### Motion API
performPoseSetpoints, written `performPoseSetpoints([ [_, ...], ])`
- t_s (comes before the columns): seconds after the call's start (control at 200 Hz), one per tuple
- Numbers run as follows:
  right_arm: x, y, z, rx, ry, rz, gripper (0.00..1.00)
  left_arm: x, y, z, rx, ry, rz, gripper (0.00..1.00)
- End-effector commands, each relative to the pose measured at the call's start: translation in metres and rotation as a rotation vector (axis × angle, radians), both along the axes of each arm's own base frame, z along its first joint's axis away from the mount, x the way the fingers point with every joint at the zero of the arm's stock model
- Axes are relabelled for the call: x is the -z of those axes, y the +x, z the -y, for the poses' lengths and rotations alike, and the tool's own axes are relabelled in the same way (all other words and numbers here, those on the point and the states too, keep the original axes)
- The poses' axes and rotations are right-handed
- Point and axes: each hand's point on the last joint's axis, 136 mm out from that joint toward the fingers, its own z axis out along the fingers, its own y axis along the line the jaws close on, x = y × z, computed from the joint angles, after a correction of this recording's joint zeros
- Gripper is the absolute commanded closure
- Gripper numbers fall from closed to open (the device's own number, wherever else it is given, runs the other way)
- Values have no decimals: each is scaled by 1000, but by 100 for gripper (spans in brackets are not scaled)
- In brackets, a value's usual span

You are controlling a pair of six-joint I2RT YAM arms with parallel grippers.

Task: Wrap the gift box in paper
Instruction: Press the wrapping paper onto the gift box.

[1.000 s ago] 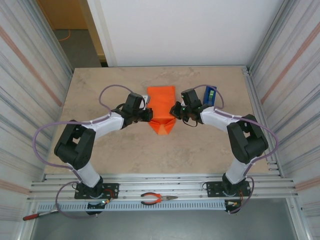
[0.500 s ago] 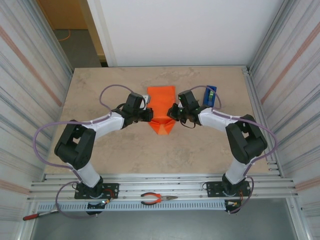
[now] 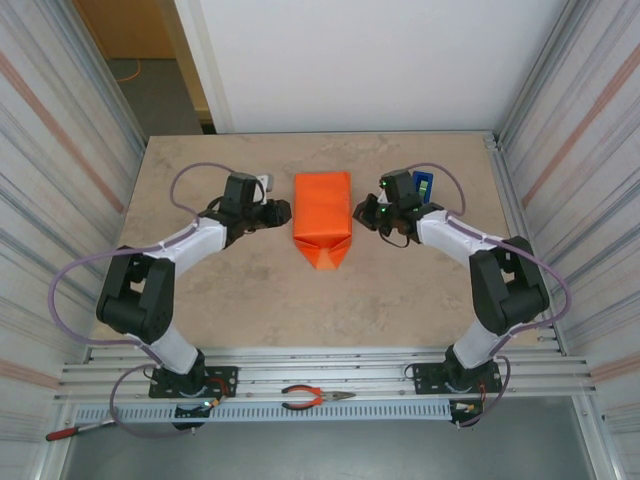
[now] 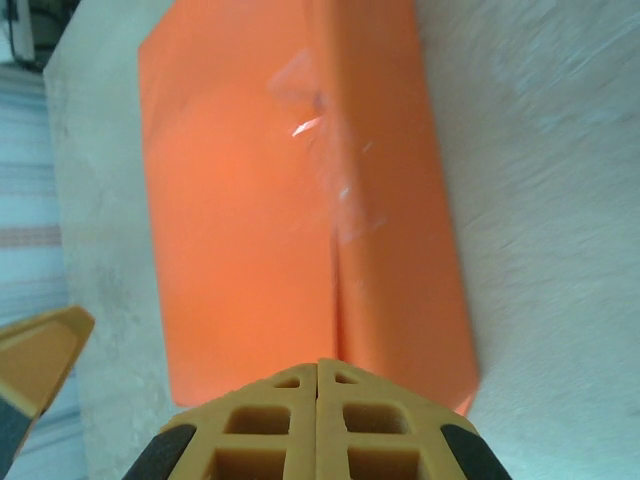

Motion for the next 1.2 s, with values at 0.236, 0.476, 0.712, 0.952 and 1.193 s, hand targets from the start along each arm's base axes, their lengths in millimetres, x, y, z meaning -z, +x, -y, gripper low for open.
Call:
performPoseSetpoints([
  [0.236,40,24,4,-39,-47,-163,100,19,19,39,97,-144,-76,44],
  [0.476,38,21,-25,-104,-40,-147,100,22,4,56,120,-119,-67,46],
  [0.712,28,16,-11,-93,-60,-132,100,12,0,48,82,-69,-25,45],
  [0.952,-1,-8,25,-30,-66,-39,100,-29,-10,21,39,-18,88,42],
  [1.193,1,-43,9,-87,7,-24,100,-15,-59,16,57,21,64,51],
])
